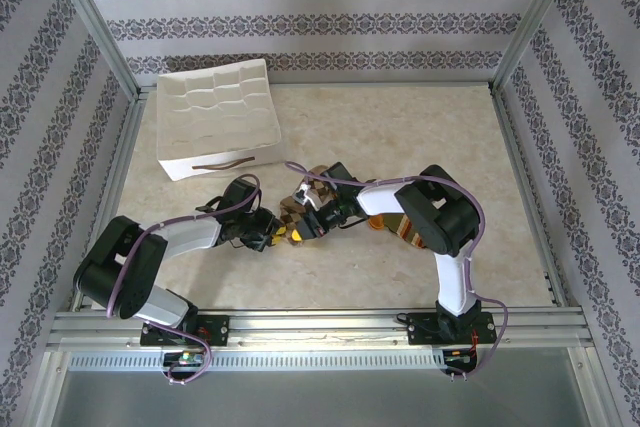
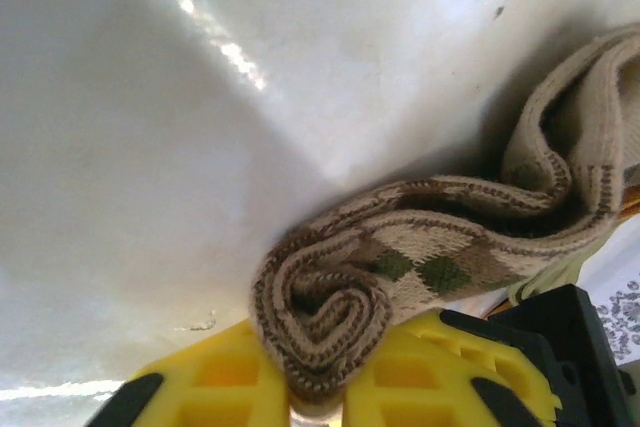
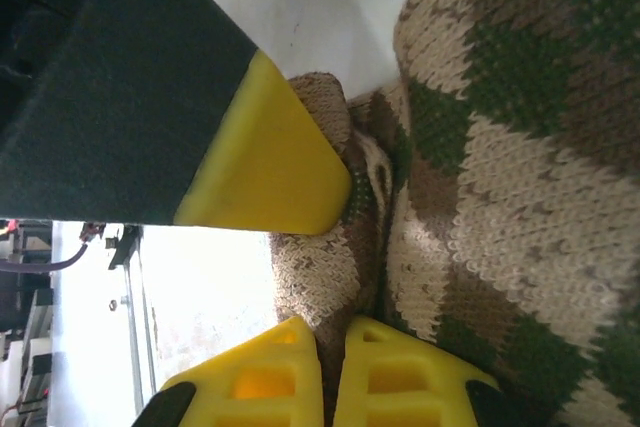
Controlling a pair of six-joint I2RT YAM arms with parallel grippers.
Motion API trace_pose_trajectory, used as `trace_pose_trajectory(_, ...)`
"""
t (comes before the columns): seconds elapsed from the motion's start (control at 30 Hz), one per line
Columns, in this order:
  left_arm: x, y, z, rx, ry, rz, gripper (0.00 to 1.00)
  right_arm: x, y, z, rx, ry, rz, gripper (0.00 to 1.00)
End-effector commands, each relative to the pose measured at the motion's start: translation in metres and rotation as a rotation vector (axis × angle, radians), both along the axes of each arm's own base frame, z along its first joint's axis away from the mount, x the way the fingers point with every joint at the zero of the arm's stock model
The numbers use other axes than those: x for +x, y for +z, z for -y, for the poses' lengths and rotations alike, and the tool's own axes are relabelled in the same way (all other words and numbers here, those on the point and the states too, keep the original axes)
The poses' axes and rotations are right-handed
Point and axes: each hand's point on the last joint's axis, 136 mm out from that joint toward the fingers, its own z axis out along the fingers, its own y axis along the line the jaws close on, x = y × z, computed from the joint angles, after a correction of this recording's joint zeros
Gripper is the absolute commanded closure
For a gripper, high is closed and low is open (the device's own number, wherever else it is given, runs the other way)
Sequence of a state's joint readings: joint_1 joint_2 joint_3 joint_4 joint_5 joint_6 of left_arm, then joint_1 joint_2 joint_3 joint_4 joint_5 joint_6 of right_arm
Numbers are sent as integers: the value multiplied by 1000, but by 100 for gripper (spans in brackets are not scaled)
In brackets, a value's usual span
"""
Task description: Roll the socks
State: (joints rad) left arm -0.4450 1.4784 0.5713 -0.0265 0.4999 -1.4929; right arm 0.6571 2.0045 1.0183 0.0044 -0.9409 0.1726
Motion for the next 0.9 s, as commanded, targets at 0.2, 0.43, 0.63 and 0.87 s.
trace_pose_trajectory(0.2, -53, -32, -32, 188, -26, -234, 100, -5, 29, 18, -106, 58, 705, 58)
trace_pose_trajectory(0.43, -50, -27, -30, 203, -36, -259, 100, -8, 43, 9, -302, 167, 1314, 41)
trace_pose_trajectory(0.63, -47, -26, -30, 210, -39, -270, 100, -18, 24, -17, -352, 327, 1399, 45)
trace_pose_trajectory(0.87, -42, -24, -27, 199, -49, -263, 100, -11, -9, -15, -472, 365, 1389, 61)
